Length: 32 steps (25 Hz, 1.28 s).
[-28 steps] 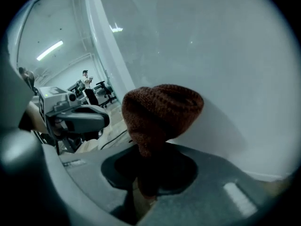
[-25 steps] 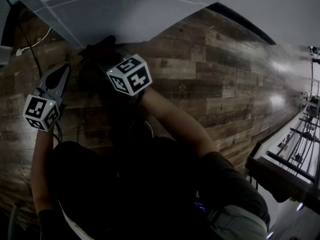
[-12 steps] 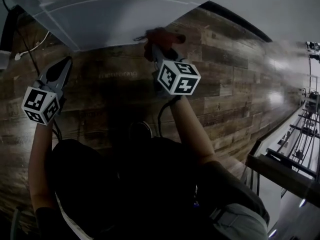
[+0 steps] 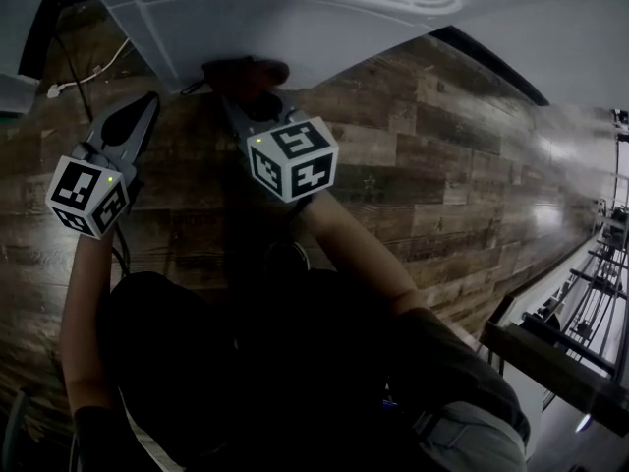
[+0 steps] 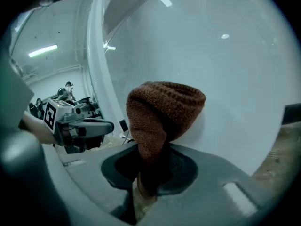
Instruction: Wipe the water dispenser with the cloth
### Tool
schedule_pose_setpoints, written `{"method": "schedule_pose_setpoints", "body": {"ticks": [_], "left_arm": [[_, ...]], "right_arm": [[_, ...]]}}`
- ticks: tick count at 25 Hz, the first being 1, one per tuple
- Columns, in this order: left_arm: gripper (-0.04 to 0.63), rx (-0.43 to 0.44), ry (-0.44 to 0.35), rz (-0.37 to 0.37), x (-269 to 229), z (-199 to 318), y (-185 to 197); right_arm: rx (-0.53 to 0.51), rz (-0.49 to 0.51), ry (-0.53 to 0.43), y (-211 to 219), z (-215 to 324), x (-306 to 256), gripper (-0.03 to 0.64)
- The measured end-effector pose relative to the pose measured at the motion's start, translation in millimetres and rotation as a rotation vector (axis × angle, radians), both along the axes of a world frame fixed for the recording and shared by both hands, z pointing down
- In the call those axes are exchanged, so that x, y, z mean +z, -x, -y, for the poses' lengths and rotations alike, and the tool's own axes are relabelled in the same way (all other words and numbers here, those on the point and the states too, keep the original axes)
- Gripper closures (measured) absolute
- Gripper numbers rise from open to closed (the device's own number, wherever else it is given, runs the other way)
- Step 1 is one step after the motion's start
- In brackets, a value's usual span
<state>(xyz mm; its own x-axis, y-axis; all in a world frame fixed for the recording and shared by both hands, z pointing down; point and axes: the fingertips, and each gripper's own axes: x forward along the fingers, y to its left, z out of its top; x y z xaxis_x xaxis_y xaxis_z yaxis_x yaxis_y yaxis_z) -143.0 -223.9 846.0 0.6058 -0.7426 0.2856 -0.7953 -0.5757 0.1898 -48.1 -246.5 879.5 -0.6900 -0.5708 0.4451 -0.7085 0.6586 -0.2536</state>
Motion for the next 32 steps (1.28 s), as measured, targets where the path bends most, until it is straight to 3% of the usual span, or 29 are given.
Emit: {"method": "schedule_pose_setpoints", "body": {"ticks": [6, 11, 15, 21, 24, 28, 32], "left_arm": [[0.578, -0.031, 0.019, 0.016, 5.9, -8.0, 15.1], [0.578, -0.027, 0.039, 0.007, 9.9, -16.1, 15.8], [0.578, -0.002, 0.026, 0.026, -6.1, -14.7, 13.3], [0.578, 0.015, -0.036, -0.006, -55.0, -0.8, 3.1], [0.578, 0.033, -0.075, -0.010, -79.9, 6.9, -8.6], [0.578, 0.028, -0.104, -0.002, -94.0, 14.1, -18.9], [0.578, 0.016, -0.117, 0.008, -93.9, 10.3, -20.6]], "right_arm": [[-0.181, -0.011, -0.018, 72.5, -9.4, -3.0, 0.557], [-0.213, -0.002, -0.020, 75.7, -19.2, -0.2, 0.557], [-0.120, 0.044, 0.002, 21.8, -23.9, -12.9, 0.557], [0.242, 0.000, -0.019, -127.3, -8.5, -49.3, 0.557], [0.374, 0.012, -0.071, -171.5, 8.9, -73.2, 0.557], [0.399, 0.040, -0.126, -175.8, 29.1, -102.2, 0.557], [0.316, 0.062, -0.147, -141.9, 26.3, -119.2, 0.557]]}}
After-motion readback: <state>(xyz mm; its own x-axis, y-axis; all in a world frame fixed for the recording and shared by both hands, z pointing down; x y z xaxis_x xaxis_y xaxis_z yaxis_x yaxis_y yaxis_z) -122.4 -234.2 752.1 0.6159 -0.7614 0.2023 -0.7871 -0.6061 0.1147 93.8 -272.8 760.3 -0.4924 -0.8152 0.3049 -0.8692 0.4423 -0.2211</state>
